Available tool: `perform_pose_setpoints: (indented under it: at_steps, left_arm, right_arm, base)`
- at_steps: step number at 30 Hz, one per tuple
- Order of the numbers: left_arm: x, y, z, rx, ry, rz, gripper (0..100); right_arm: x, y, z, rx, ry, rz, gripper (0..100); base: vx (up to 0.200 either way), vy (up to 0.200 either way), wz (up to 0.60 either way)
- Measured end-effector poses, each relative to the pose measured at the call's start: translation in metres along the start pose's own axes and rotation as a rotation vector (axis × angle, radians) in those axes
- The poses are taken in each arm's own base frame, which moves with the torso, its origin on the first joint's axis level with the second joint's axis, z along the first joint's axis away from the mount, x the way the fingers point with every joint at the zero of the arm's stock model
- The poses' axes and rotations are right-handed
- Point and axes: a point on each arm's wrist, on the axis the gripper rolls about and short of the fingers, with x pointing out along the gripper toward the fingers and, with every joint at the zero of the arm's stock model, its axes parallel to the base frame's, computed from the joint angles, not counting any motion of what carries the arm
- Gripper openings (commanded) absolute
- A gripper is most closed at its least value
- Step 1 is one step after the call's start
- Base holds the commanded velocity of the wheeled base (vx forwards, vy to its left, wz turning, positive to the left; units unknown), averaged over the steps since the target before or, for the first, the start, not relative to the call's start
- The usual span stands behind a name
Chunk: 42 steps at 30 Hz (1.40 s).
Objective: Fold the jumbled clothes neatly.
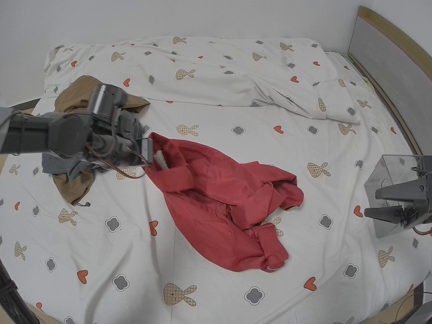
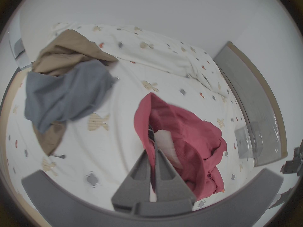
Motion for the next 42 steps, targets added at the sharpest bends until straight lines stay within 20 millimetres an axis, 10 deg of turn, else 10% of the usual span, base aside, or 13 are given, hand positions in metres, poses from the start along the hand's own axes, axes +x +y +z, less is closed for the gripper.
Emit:
perform_pose_setpoints:
  at_steps: [12, 28, 29, 42]
  left_arm:
    - [-0.096, 0.062, 0.008, -0.117, -0.105, 0.096, 0]
    - [-0.121, 0.098, -0.014, -0.198, -0.160, 0.137, 0]
    - [-0.121, 0.101, -0.014, -0.203, -0.164, 0.143, 100]
    - [-0.101, 0.115, -0.016, -0.228, -0.127, 0.149, 100]
  right_arm:
    - [0.023, -0.021, 0.024, 0.074, 0.016, -0.088, 100]
    - [0.082, -0.059, 0.055, 0.141, 0.103, -0.210, 100]
    - [0.084, -0.060, 0.055, 0.145, 0.108, -0.212, 100]
    - [0.120, -0.086, 0.068, 0.152, 0.158, -0.267, 100]
  base:
    - [0.000, 0.000, 0.00]
    - [0.000, 0.000, 0.00]
    - [0.000, 0.000, 0.00]
    - [0.000, 0.000, 0.00]
